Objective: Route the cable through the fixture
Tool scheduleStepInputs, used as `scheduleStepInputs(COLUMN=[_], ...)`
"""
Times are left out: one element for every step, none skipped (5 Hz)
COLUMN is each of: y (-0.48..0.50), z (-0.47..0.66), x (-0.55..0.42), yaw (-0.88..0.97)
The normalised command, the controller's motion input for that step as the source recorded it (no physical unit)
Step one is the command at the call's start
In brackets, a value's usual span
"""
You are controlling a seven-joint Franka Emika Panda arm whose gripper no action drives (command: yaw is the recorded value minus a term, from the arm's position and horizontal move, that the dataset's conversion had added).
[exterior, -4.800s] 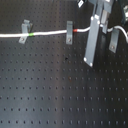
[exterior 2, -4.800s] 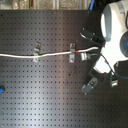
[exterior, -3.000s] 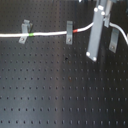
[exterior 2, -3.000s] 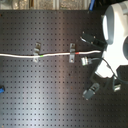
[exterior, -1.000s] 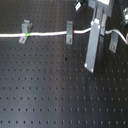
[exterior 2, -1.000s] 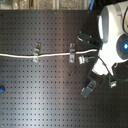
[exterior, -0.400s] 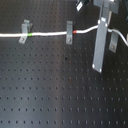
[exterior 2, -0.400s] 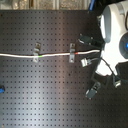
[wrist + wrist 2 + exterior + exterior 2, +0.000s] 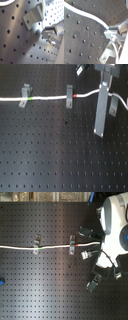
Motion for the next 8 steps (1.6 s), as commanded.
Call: scheduleStepInputs(y=[-0.024, 0.052, 0.032, 0.039, 0.037, 0.003, 0.234, 0.374], z=[0.00, 0.00, 0.00, 0.00, 0.00, 0.00, 0.03, 0.18], x=[0.454, 0.399, 0.340, 0.313, 0.116, 0.158, 0.084, 0.189], yaw=[0.18, 0.35, 0.41, 0.52, 0.78, 0.56, -0.19, -0.18])
